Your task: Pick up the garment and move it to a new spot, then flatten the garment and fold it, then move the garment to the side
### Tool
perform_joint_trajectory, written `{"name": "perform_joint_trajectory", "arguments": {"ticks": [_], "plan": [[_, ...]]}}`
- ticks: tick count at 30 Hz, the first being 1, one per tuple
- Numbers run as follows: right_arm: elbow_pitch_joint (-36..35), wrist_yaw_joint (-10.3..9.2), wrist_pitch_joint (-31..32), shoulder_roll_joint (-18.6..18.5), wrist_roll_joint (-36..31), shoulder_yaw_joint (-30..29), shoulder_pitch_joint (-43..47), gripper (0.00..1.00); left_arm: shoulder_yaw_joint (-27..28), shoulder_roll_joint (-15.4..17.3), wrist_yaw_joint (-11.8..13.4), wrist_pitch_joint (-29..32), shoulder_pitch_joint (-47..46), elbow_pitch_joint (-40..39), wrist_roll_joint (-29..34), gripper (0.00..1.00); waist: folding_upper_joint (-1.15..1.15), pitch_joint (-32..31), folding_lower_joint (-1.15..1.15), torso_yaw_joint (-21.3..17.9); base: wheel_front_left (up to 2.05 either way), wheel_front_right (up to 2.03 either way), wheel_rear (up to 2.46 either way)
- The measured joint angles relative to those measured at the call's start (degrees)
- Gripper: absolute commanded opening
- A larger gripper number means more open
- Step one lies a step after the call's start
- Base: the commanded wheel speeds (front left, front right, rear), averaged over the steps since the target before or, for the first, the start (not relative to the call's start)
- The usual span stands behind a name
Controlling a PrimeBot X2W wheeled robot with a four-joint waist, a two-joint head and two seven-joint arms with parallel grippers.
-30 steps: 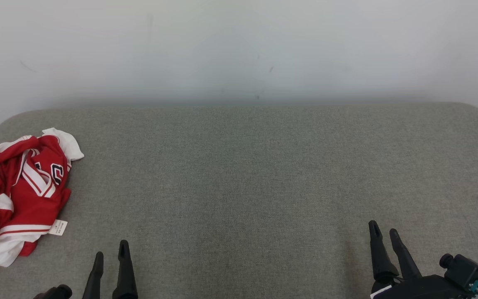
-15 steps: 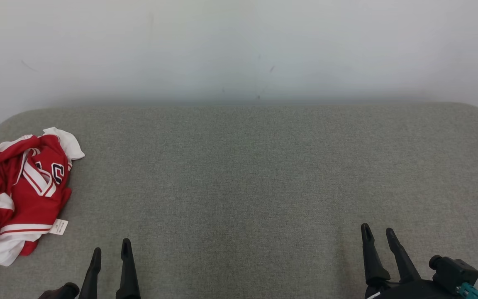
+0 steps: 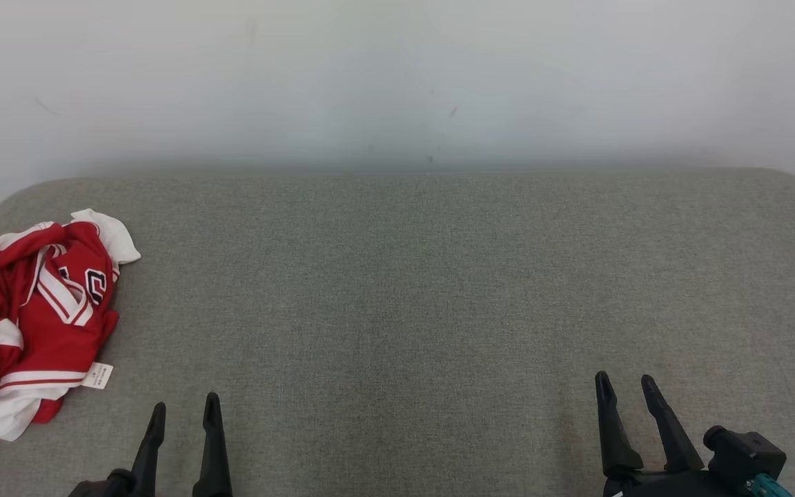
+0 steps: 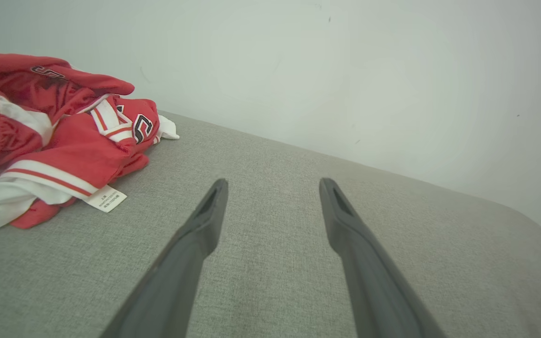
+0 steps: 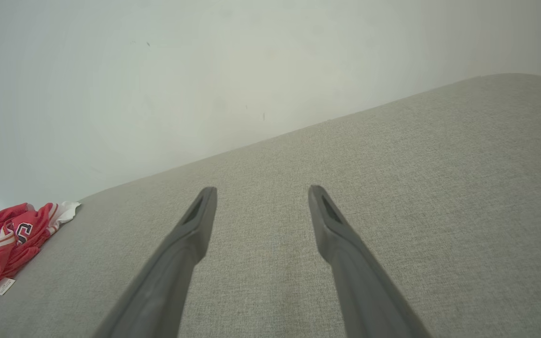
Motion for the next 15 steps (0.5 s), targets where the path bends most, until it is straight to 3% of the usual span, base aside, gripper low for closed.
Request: {"name": "perform_joint_trajectory", "arguments": {"ticks": [15], "plan": [[0.6,0.0,-2.4,0.0,-6.6,-0.1,0.6,1.0,1.8,-0.2,-1.7,-1.5,0.8,0.1,6.9,1.0,0.0,0.0,0.0,0.3,0.0,0.0,0.0]]}}
